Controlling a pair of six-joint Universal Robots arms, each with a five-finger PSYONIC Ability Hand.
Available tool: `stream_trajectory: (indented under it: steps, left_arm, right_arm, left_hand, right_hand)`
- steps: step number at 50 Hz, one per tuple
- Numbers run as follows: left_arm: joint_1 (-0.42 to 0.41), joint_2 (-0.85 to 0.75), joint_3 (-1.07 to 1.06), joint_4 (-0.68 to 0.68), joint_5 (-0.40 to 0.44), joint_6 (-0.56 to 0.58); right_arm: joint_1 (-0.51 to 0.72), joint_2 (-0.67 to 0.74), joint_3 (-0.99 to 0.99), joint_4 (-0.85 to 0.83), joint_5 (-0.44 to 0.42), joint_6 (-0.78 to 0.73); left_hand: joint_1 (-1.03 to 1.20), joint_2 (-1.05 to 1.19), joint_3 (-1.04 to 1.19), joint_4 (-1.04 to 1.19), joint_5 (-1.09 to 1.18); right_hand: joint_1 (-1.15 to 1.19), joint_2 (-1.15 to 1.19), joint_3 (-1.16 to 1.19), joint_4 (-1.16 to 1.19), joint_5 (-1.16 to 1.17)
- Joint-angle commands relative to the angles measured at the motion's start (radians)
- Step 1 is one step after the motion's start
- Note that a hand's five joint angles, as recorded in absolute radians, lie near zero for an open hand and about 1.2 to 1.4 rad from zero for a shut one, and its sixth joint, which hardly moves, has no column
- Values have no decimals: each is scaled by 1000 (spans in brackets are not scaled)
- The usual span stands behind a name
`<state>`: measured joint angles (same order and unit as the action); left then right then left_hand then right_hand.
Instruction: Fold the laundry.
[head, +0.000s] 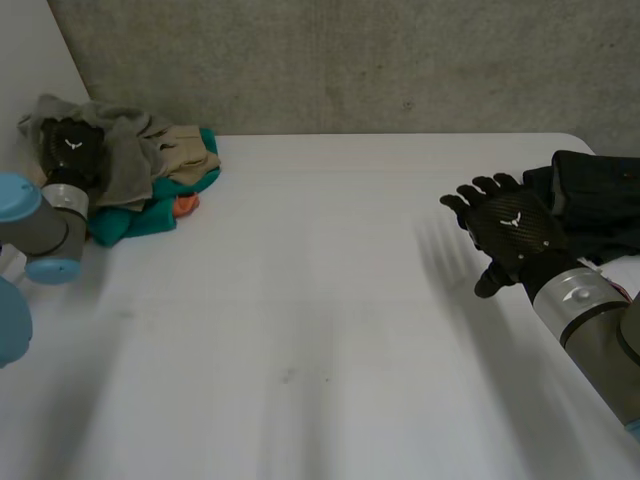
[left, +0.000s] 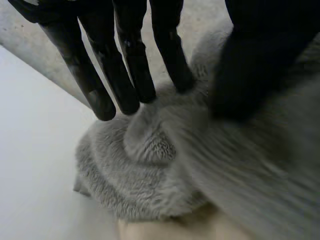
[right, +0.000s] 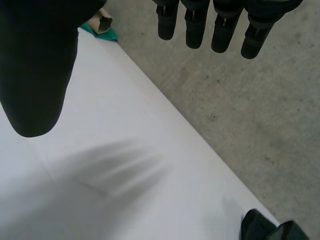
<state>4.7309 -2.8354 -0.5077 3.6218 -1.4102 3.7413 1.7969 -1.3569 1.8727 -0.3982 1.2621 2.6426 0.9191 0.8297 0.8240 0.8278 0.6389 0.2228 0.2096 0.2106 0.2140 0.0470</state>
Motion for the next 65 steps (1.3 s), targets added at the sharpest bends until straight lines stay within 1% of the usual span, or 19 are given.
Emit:
stream_trajectory:
  steps: [1,5,7,11,12,15,16,20,22,24,26,27,38,46,57,60,61,62,65]
  left_arm:
    - [-40,78,-29,-3,-103,-17]
    - [-87,279,-153,0,-197,-38]
    - [-109,367,-221,4,-205,-67]
    - [-189,606,-383,-6,-208,-231]
    - [-228,692,-449,-11,-205,-318]
    - [-291,801,-544,-37,-202,-443]
    - [-339,873,-610,-76,-201,-522]
    - [-449,982,-730,-165,-159,-636]
    - [-479,993,-768,-181,-148,-650]
    - [-479,966,-788,-167,-150,-641]
    - [-470,927,-778,-146,-150,-617]
    - [-453,879,-749,-135,-151,-570]
    - [-181,514,-455,-155,-159,-91]
    - [-91,242,-218,-132,-129,-11]
    - [-48,-15,-2,-20,-33,103]
    - [-43,-65,58,3,-20,112]
    - [-45,-71,70,12,-29,115]
    - [-49,-71,72,15,-33,117]
    - [-68,-44,49,41,-105,109]
  right_arm:
    - [-17,-2,-1,-1,3,5]
    - [-17,-16,-15,-1,8,8]
    - [-17,-28,-21,1,16,13]
    - [-17,-54,-30,1,39,17]
    - [-17,-59,-33,1,45,17]
    - [-17,-71,-40,1,68,20]
    - [-17,-73,-41,1,72,20]
    - [-17,-71,-44,1,86,22]
    - [-17,-71,-41,1,86,20]
    - [-16,-71,-30,1,85,20]
    - [-16,-71,-24,2,83,20]
    - [-14,-70,-21,4,82,20]
    - [-17,-51,-24,1,76,19]
    - [-11,12,-33,-1,82,16]
    - [-17,33,-40,-1,86,14]
    - [-17,39,-43,-1,88,13]
    - [-17,41,-43,-1,88,13]
    - [-17,41,-44,-1,88,13]
    - [-17,42,-44,-1,88,11]
  left_hand:
    - [477,567,572,568,583]
    - [477,567,572,568,583]
    - [477,567,572,568,583]
    - [477,567,572,568,583]
    - [477,567,572,568,583]
    - [477,567,572,568,583]
    - [477,567,572,568,583]
    - [477,567,572,568,583]
    - [477,567,572,568,583]
    - [463,552,558,554,569]
    - [-267,-178,-172,-176,-161]
    - [-745,-655,-649,-653,-639]
    - [-712,-622,-616,-620,-606]
    - [-709,-619,-613,-617,-603]
    - [-665,-575,-570,-573,-559]
    - [-214,-125,-119,-123,-108]
    - [270,359,365,361,376]
    - [475,564,570,566,581]
    - [477,567,572,568,583]
  right_hand:
    - [-48,-35,-36,-40,-47]
    - [-48,-35,-36,-40,-47]
    - [-48,-35,-36,-40,-47]
    - [-48,-35,-36,-40,-47]
    - [-48,-35,-36,-40,-47]
    - [-48,-35,-36,-40,-47]
    - [-48,-35,-36,-40,-47]
    - [-48,-35,-36,-40,-47]
    - [-48,-35,-36,-40,-47]
    - [-48,-35,-36,-40,-47]
    - [-48,-35,-36,-40,-47]
    - [-48,-35,-36,-40,-47]
    - [-48,-35,-36,-40,-47]
    - [-48,-35,-36,-40,-47]
    - [-48,-35,-36,-40,-47]
    - [-48,-35,-36,-40,-47]
    - [-48,-35,-36,-40,-47]
    - [-48,-35,-36,-40,-47]
    - [-48,-35,-36,-40,-47]
